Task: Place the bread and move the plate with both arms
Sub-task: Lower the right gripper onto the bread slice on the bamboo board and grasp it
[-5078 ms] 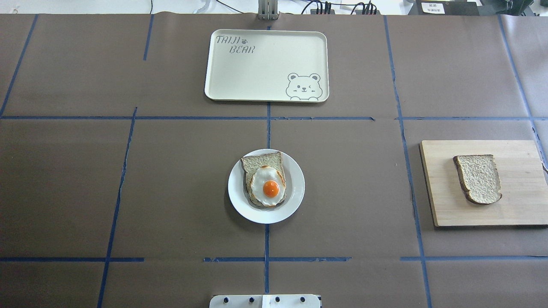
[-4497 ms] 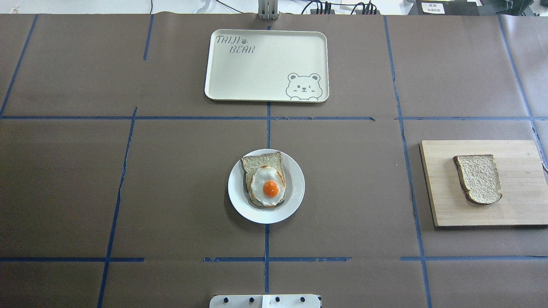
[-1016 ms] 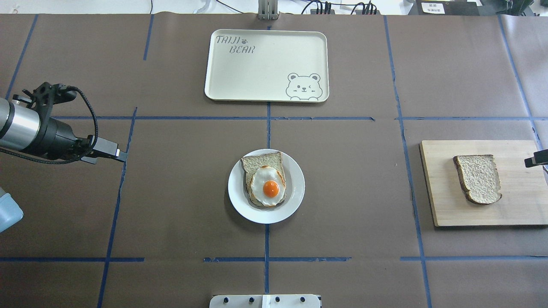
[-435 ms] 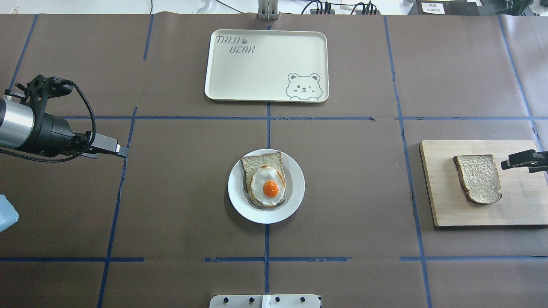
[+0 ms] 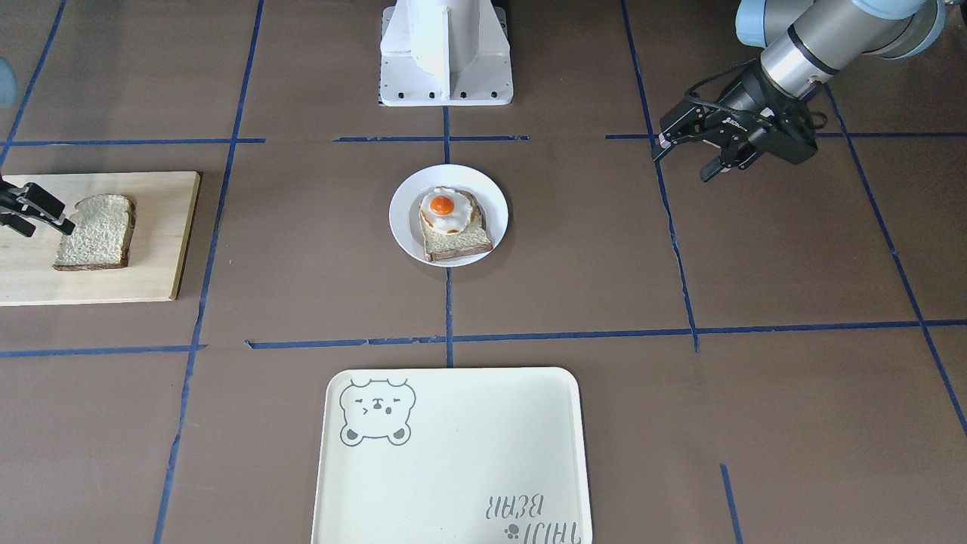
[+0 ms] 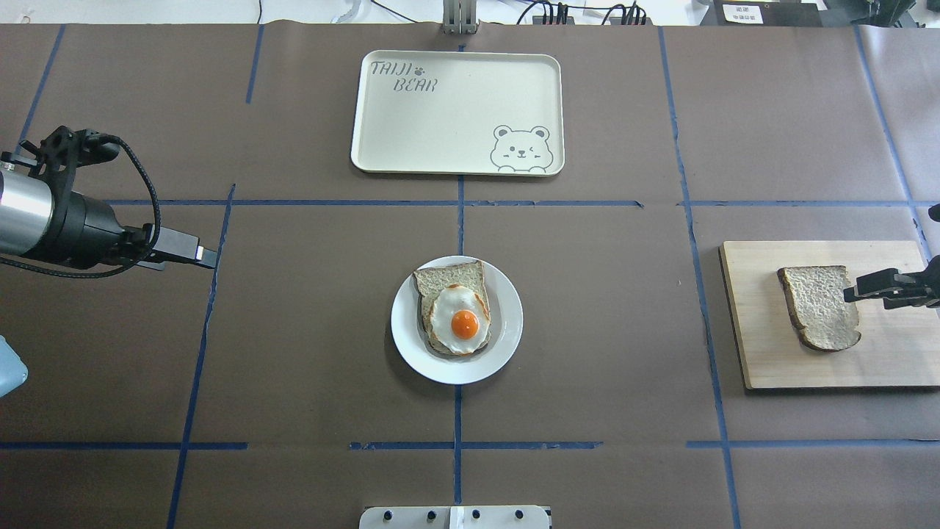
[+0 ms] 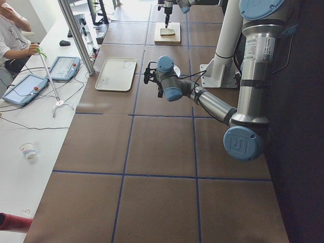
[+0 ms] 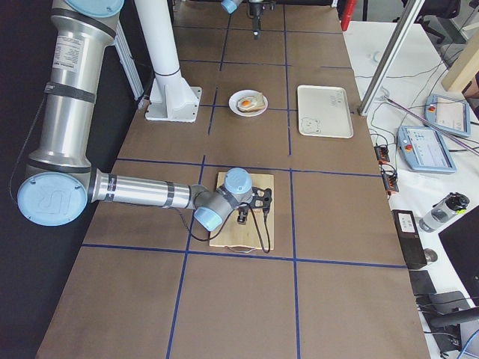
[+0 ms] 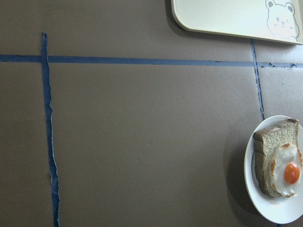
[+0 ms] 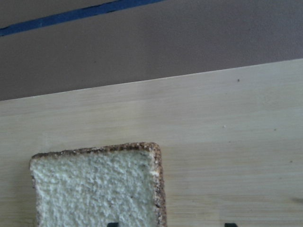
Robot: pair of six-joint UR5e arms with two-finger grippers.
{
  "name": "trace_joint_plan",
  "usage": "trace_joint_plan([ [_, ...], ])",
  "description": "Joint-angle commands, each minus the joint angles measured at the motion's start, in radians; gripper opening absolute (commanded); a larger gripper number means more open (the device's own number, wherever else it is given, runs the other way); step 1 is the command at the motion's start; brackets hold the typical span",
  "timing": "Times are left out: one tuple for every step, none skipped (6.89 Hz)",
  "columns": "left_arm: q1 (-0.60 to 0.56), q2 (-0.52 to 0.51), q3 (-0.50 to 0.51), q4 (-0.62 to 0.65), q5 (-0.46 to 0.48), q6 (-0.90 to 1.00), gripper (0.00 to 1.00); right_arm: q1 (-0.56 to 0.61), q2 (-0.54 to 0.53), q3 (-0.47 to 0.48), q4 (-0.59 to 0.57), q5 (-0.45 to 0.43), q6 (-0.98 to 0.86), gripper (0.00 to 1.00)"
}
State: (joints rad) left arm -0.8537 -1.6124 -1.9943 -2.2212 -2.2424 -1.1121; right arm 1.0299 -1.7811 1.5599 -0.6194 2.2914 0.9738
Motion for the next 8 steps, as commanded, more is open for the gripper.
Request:
trace_joint_plan([
  [0.001, 0.005, -0.004, 0.000, 0.015, 0.000, 1.00, -0.022, 0.006, -0.004, 0.004, -0.003, 0.012, 0.66],
  [0.001, 0.005, -0.007, 0.000, 0.015, 0.000, 1.00, -0.024, 0.026, -0.004, 0.003, -0.003, 0.038, 0.47],
  [-0.001, 0.005, -0.009, 0.000, 0.015, 0.000, 1.00, -0.024, 0.025, -0.004, 0.004, -0.001, 0.037, 0.17],
  [-0.001, 0.006, -0.014, 0.000, 0.015, 0.000, 1.00, -0.025, 0.022, -0.008, 0.004, -0.003, 0.031, 0.02],
  [-0.001, 0.006, -0.014, 0.000, 0.015, 0.000, 1.00, -0.024, 0.020, -0.009, 0.004, -0.003, 0.029, 0.00],
  [-0.001, 0.006, -0.015, 0.000, 0.015, 0.000, 1.00, -0.024, 0.020, -0.009, 0.003, 0.002, 0.025, 0.00],
  [-0.002, 0.008, -0.015, 0.000, 0.015, 0.000, 1.00, -0.024, 0.020, -0.005, 0.003, 0.010, 0.025, 0.00],
  [-0.002, 0.008, -0.015, 0.000, 0.015, 0.000, 1.00, -0.024, 0.023, 0.009, 0.003, 0.023, 0.025, 0.00],
])
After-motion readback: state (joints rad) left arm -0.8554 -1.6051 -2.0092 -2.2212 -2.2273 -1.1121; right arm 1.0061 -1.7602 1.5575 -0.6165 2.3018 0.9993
